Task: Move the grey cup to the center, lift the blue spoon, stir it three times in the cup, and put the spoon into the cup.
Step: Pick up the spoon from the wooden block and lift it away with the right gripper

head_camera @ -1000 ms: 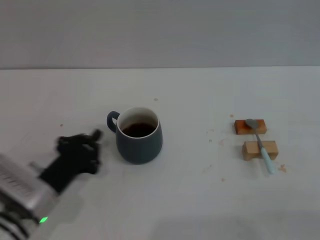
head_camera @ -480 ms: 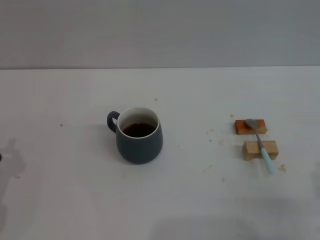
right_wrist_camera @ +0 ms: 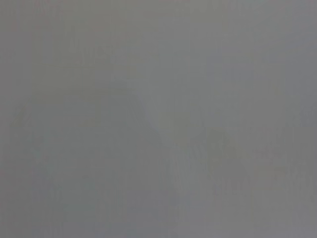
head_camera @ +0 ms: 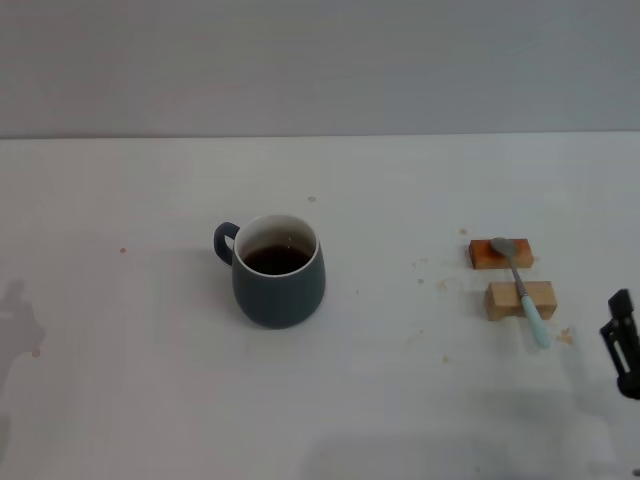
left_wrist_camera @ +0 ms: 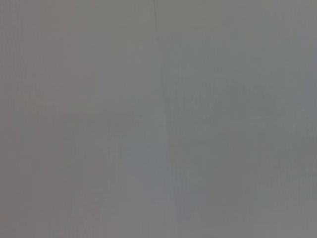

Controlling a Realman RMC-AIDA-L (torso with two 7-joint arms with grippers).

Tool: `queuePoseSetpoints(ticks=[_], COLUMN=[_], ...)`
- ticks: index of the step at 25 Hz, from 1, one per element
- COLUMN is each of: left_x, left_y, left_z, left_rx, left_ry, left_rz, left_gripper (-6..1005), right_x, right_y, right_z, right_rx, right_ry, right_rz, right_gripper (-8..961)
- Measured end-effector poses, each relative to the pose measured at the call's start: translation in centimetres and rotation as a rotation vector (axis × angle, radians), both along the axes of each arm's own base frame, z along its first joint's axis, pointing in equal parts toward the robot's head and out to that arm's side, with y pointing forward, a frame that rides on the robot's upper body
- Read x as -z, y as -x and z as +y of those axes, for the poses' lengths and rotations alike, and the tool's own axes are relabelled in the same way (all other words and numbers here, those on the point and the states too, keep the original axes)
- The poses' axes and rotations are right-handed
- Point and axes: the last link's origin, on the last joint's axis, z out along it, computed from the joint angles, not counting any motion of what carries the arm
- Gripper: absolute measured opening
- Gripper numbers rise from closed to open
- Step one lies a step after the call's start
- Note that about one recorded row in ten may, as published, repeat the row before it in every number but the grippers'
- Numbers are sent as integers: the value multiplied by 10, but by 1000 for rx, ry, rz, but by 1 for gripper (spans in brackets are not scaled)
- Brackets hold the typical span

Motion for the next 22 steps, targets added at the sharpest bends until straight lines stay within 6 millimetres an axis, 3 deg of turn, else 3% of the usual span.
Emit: queuePoseSetpoints(ticks=[7,22], left_x=[2,2], left_y=[1,-2], left_z=[2,5], left_rx=[-5,5], left_ry=[13,13], left_rz=[5,4], left_gripper=[-2,-2], right_x=[12,27], right_y=[-9,-6], right_z=[8,19], right_rx=[40,57], right_ry=[92,188], right_rz=[-19,-11], right_gripper=[712,705])
